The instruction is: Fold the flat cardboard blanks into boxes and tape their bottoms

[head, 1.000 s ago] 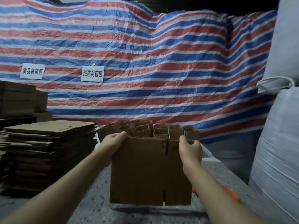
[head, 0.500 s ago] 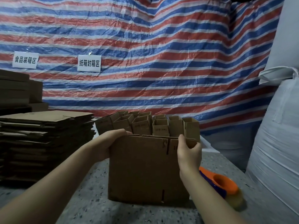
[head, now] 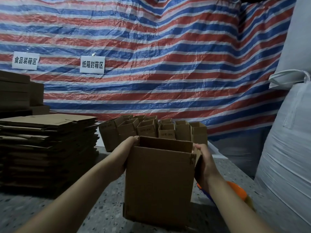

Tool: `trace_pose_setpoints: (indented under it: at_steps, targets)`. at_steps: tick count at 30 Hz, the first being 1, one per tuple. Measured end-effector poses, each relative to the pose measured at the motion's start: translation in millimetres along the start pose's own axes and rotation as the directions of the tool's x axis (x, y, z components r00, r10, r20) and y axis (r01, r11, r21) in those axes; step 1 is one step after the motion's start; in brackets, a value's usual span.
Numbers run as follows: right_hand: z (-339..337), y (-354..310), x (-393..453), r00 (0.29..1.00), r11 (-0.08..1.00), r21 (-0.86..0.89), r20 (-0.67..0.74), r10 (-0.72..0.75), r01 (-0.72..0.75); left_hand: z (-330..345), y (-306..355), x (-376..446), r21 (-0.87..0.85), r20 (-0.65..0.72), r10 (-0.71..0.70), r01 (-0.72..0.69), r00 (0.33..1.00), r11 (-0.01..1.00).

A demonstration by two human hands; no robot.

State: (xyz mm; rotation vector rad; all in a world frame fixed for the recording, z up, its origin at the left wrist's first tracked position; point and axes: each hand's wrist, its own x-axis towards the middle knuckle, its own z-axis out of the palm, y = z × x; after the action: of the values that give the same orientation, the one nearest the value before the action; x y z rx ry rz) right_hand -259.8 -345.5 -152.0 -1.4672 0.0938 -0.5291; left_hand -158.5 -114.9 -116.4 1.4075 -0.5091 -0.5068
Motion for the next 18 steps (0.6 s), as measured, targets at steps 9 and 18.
trace_pose_setpoints:
  at_steps: [9, 18]
  targets:
    - [7, -1, 4, 0.996, 0.995, 0.071, -0.047, 0.076, -0.073, 6, -12, 2, -0.118, -0.045, 0.056, -0.061, 0.997, 0.991]
    - [13, 4, -5, 0.995, 0.976, 0.215, -0.076, 0.062, -0.044, 6, -20, -7, -0.121, -0.078, 0.069, -0.078, 0.995, 0.99]
